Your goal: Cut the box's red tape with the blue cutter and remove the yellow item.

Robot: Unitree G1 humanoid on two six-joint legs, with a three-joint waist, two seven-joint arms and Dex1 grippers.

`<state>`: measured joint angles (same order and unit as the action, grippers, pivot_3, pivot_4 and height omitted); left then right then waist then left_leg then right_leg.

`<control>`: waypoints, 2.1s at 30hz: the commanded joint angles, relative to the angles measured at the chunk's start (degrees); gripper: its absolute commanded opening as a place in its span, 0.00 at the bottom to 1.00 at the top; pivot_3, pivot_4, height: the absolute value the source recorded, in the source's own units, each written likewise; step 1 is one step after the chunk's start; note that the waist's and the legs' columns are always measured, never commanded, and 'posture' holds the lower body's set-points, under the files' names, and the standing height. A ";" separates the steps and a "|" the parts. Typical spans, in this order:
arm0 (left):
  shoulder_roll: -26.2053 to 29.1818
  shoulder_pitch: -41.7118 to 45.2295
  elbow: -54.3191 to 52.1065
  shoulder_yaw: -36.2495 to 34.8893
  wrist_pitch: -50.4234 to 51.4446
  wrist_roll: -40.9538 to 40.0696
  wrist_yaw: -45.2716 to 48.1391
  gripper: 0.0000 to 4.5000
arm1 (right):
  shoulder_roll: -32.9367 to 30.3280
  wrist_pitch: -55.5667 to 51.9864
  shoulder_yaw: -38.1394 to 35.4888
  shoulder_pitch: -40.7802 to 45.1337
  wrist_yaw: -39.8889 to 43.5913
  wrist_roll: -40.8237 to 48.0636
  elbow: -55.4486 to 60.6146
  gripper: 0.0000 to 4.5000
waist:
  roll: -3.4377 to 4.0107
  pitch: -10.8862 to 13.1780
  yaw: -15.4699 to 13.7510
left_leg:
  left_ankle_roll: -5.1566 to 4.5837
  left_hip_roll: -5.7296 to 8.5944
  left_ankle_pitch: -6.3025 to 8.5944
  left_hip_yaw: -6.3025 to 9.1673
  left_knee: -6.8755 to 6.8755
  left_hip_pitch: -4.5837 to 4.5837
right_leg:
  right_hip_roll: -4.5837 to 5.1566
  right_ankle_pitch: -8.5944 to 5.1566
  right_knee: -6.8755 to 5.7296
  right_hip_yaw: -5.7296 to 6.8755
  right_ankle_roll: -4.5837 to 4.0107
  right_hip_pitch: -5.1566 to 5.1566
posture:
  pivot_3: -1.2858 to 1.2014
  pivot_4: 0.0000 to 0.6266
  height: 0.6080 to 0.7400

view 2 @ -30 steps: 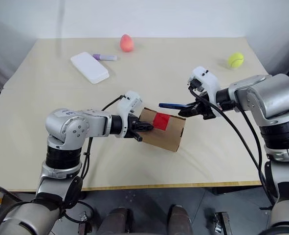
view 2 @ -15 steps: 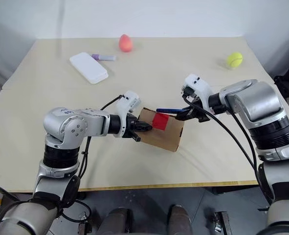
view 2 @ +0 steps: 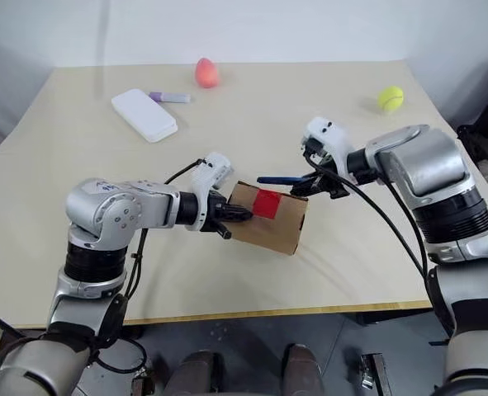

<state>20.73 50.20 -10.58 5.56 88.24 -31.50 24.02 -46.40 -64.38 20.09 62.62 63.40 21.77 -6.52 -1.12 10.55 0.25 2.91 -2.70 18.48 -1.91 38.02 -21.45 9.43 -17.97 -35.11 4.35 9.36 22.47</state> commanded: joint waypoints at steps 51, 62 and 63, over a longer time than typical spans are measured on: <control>7.14 -1.56 0.27 2.06 4.26 -2.46 0.83 0.00 | -0.43 1.20 0.21 -2.61 -0.33 -2.64 1.99 0.04 | 0.00 0.00 -0.06 | 0.00 -0.02 0.00 -0.05 0.03 0.02 | 0.00 0.00 -0.10 -0.02 0.00 0.04 | 0.52 0.24 1.00; 6.69 -1.56 0.53 1.78 4.25 -2.28 0.68 0.00 | -4.81 1.31 4.39 -1.61 5.73 -4.02 3.66 0.04 | 0.00 0.00 -0.19 | 0.00 -0.02 0.00 -0.05 0.04 0.03 | 0.00 0.00 -0.10 -0.02 0.00 0.03 | 0.52 0.24 1.00; 6.59 -1.58 0.50 1.73 4.25 -2.27 0.63 0.00 | -5.22 1.41 4.97 -1.53 6.40 -4.22 3.76 0.04 | 0.00 0.00 -0.19 | 0.00 -0.02 0.00 -0.04 0.04 0.03 | 0.00 0.00 -0.09 -0.02 0.00 0.02 | 0.52 0.24 1.00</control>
<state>26.95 50.06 -11.35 5.57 89.80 -35.44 26.28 -50.23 -62.55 23.43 60.76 68.08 18.74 -4.10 -1.12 10.55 0.06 2.91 -2.72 18.48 -1.96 38.06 -21.43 9.43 -17.97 -35.20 4.33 9.36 22.49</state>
